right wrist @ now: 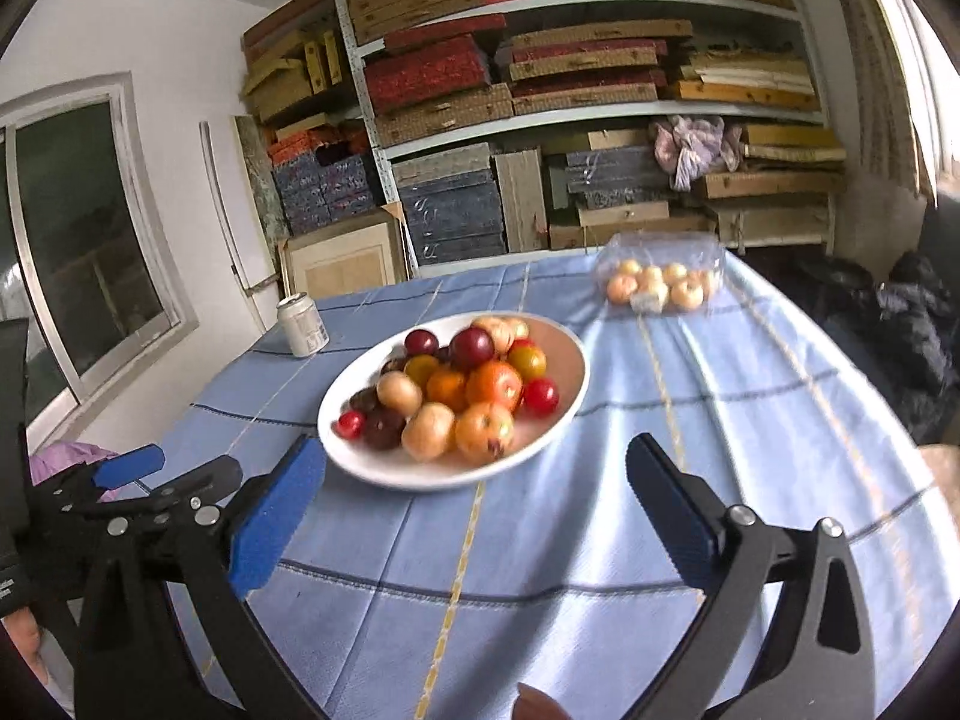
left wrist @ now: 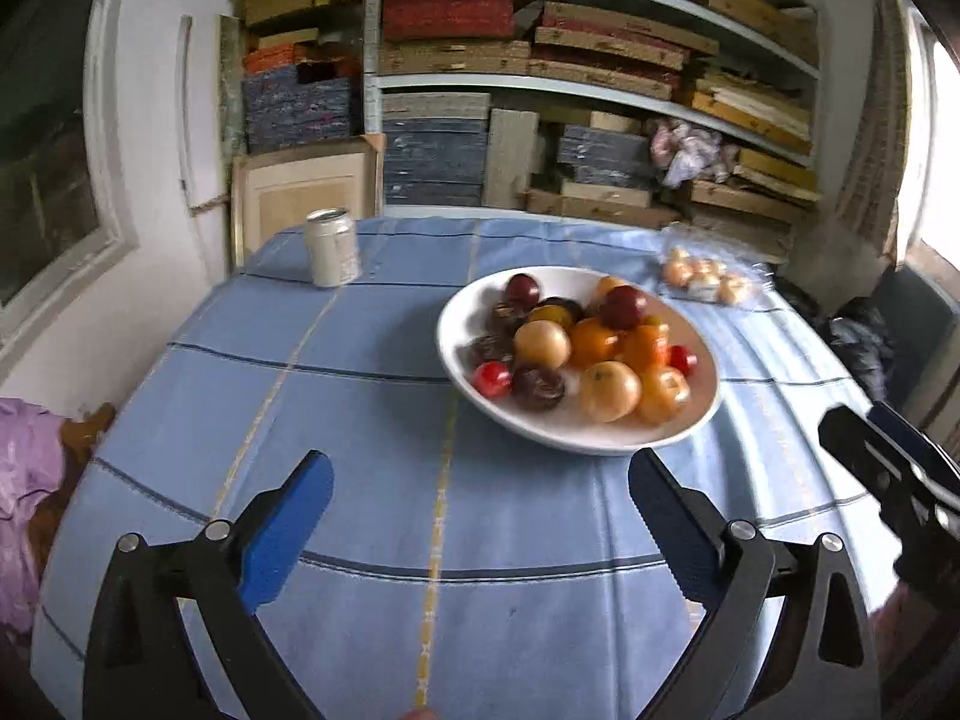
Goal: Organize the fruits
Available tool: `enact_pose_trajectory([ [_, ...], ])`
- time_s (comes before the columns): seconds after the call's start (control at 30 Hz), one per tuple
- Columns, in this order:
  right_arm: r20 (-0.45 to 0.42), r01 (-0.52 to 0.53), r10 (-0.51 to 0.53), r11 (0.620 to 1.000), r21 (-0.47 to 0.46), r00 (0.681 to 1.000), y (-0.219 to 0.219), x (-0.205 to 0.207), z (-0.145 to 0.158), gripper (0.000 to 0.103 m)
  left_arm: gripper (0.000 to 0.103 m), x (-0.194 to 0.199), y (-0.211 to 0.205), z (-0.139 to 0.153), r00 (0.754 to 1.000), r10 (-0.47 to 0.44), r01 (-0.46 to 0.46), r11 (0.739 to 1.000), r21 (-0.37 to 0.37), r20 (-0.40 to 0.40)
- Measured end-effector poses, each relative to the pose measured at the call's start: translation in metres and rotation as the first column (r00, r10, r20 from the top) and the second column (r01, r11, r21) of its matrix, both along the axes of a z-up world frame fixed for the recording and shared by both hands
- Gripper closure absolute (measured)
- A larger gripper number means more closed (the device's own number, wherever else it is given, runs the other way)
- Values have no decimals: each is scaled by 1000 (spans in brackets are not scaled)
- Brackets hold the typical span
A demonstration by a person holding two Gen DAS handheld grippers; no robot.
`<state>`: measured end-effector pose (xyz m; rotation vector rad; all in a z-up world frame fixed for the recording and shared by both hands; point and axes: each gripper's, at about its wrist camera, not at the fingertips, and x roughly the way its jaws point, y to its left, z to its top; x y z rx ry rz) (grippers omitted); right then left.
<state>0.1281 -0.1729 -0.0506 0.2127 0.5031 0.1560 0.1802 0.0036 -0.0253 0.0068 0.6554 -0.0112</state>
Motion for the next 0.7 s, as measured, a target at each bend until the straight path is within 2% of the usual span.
enact_pose_trajectory([
  [0.1, -9, -12, 12, 996, -85, 1000, 14, 8, 2, 4, 4, 1, -4, -1, 995, 95, -97, 990, 98, 27],
  [0.17, 3, -14, 14, 994, -108, 1000, 19, 12, 8, 4, 4, 1, -5, -1, 992, 117, -121, 986, 117, 38],
  [0.3, -2, 2, -2, 992, -125, 1000, 22, 24, 13, 4, 4, 9, 2, -1, 999, 47, -47, 999, 25, 1],
  [0.4, -13, 11, -13, 992, -126, 1000, 20, 28, 3, 4, 4, 12, 0, -4, 999, 42, -42, 998, 49, -3],
  [0.7, -65, 1, -7, 995, -95, 998, 12, 34, -10, 4, 4, 14, -9, -13, 998, -24, 25, 999, 32, -50],
])
